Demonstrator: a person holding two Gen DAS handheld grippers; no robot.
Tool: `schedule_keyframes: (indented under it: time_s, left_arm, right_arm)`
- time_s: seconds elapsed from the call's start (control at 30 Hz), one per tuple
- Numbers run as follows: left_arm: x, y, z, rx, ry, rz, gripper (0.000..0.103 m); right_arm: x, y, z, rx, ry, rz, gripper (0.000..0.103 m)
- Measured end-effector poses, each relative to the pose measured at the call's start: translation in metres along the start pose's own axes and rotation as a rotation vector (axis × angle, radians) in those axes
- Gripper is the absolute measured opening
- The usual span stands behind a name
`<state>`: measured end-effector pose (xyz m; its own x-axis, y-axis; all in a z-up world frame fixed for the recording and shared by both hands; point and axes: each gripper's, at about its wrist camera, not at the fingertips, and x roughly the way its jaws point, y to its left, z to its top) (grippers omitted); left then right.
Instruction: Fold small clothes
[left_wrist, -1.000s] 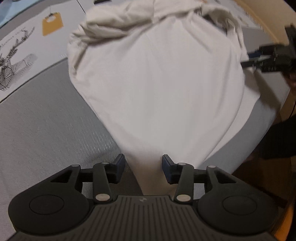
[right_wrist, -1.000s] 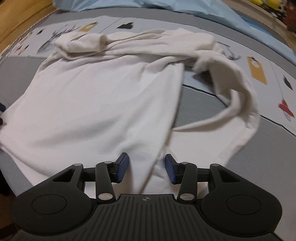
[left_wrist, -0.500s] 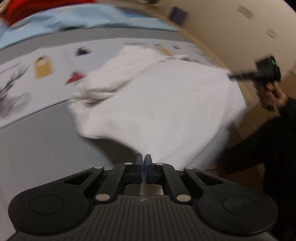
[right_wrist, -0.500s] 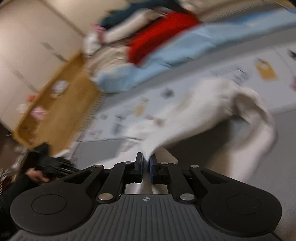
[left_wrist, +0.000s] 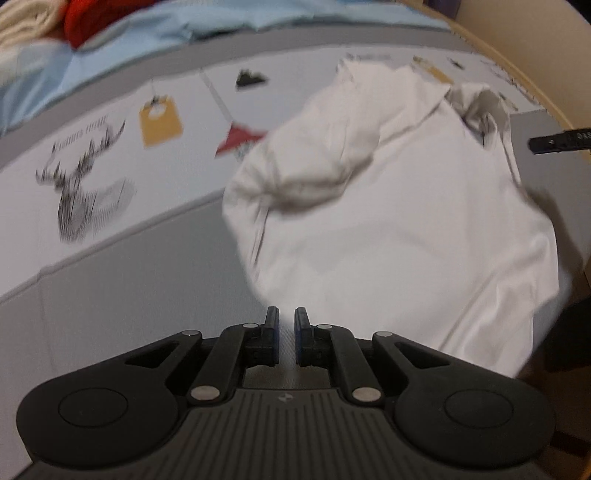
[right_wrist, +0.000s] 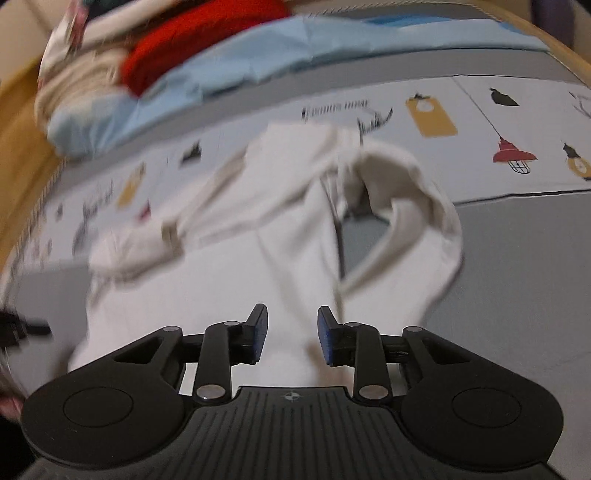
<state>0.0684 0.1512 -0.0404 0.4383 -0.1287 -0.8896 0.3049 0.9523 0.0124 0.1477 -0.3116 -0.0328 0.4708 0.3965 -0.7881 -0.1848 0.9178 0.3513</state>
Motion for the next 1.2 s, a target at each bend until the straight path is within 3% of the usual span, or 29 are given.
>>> schedule_keyframes:
  time_s: [0.2, 0.27, 0.33, 0.37, 0.53, 0.6, 0.63, 0.67, 0.7, 0.77, 0.8, 0.83, 0.9, 0.93, 1.0, 1.07, 1.13, 1.2]
  left_arm:
    - [0.014, -0.032, 0.043, 0.024, -0.146, 0.004, 0.008]
    - [0.023, -0.037, 0.057, 0.015, -0.164, 0.017, 0.019]
    - [0.035, -0.038, 0.069, -0.015, -0.154, 0.027, 0.063]
    - [0.041, -0.038, 0.074, -0.033, -0.149, 0.043, 0.07]
    - [0.079, -0.04, 0.094, -0.017, -0.092, 0.079, 0.074]
    - [0.093, -0.042, 0.096, 0.018, -0.075, 0.102, 0.074]
    - [0.098, -0.041, 0.096, 0.04, -0.074, 0.125, 0.067]
    - [0.104, -0.039, 0.099, 0.061, -0.062, 0.143, 0.055]
    - [0.107, -0.033, 0.101, 0.062, -0.054, 0.141, 0.011]
    - [0.102, -0.007, 0.111, -0.048, -0.108, 0.167, 0.009]
    - [0.094, 0.01, 0.117, -0.134, -0.171, 0.221, 0.009]
    - [0.086, 0.026, 0.121, -0.206, -0.235, 0.292, 0.009]
    - [0.077, 0.051, 0.127, -0.295, -0.306, 0.419, 0.01]
    - [0.078, 0.06, 0.129, -0.329, -0.286, 0.422, 0.01]
    - [0.076, 0.069, 0.131, -0.392, -0.269, 0.372, 0.012]
    - [0.064, 0.058, 0.135, -0.37, -0.336, 0.293, 0.019]
    - [0.055, 0.042, 0.139, -0.313, -0.414, 0.129, 0.046]
    - [0.054, 0.022, 0.142, -0.262, -0.433, -0.103, 0.067]
  right_arm:
    - [0.036, 0.0, 0.019, 0.213, -0.108, 0.055, 0.031]
    - [0.048, 0.001, 0.024, 0.267, -0.135, 0.068, 0.033]
    - [0.064, 0.003, 0.028, 0.31, -0.133, 0.063, 0.033]
    - [0.072, 0.003, 0.03, 0.333, -0.122, 0.048, 0.033]
    - [0.115, 0.001, 0.05, 0.401, -0.114, 0.006, 0.046]
    - [0.131, -0.003, 0.054, 0.438, -0.099, -0.017, 0.046]
    - [0.139, -0.005, 0.056, 0.45, -0.094, -0.028, 0.046]
    - [0.146, -0.006, 0.058, 0.459, -0.089, -0.045, 0.046]
    - [0.151, -0.007, 0.059, 0.464, -0.085, -0.06, 0.045]
    - [0.158, -0.007, 0.062, 0.464, -0.085, -0.092, 0.032]
    - [0.159, -0.005, 0.063, 0.455, -0.092, -0.107, 0.011]
    - [0.159, -0.003, 0.065, 0.443, -0.104, -0.113, 0.004]
    - [0.154, 0.004, 0.067, 0.426, -0.145, -0.089, 0.004]
    - [0.148, 0.011, 0.07, 0.417, -0.181, -0.044, 0.004]
    - [0.132, 0.024, 0.077, 0.384, -0.267, 0.12, 0.004]
    - [0.114, 0.042, 0.086, 0.319, -0.345, 0.325, 0.004]
    - [0.105, 0.051, 0.09, 0.296, -0.369, 0.445, 0.004]
    - [0.106, 0.056, 0.092, 0.302, -0.341, 0.498, 0.004]
